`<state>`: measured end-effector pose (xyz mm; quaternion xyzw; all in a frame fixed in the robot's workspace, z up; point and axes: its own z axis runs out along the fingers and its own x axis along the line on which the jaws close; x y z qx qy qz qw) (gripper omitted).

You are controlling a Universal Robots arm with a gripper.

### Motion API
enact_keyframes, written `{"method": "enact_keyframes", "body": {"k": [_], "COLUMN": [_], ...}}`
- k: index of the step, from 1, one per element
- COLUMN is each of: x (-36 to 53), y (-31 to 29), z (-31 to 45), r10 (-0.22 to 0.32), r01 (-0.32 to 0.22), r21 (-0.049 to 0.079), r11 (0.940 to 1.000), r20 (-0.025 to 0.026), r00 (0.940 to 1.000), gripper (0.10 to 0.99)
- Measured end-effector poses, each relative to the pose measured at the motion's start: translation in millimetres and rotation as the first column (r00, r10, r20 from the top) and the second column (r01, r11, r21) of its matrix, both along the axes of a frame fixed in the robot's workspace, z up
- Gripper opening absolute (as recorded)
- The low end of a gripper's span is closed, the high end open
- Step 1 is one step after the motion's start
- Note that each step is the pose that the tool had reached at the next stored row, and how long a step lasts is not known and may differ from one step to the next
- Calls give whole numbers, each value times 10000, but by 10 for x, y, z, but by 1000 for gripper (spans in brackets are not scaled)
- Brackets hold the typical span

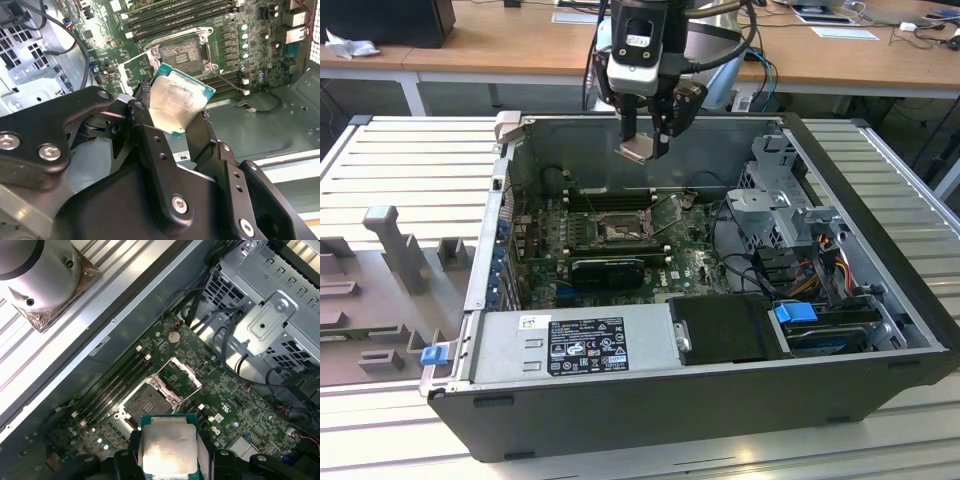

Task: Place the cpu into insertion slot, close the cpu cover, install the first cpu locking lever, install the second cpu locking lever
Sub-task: 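Place the cpu into insertion slot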

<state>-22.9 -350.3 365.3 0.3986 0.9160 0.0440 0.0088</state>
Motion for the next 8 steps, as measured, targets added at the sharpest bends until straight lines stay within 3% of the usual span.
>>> {"method": "enact_keyframes", "body": {"k": [8], "x": [0], "y": [0], "z": [-4], "r10": [-635], "r01": [635], "r21": [2], "r11": [9980], "r20": [1], "r00": [9980], "gripper": [525]}}
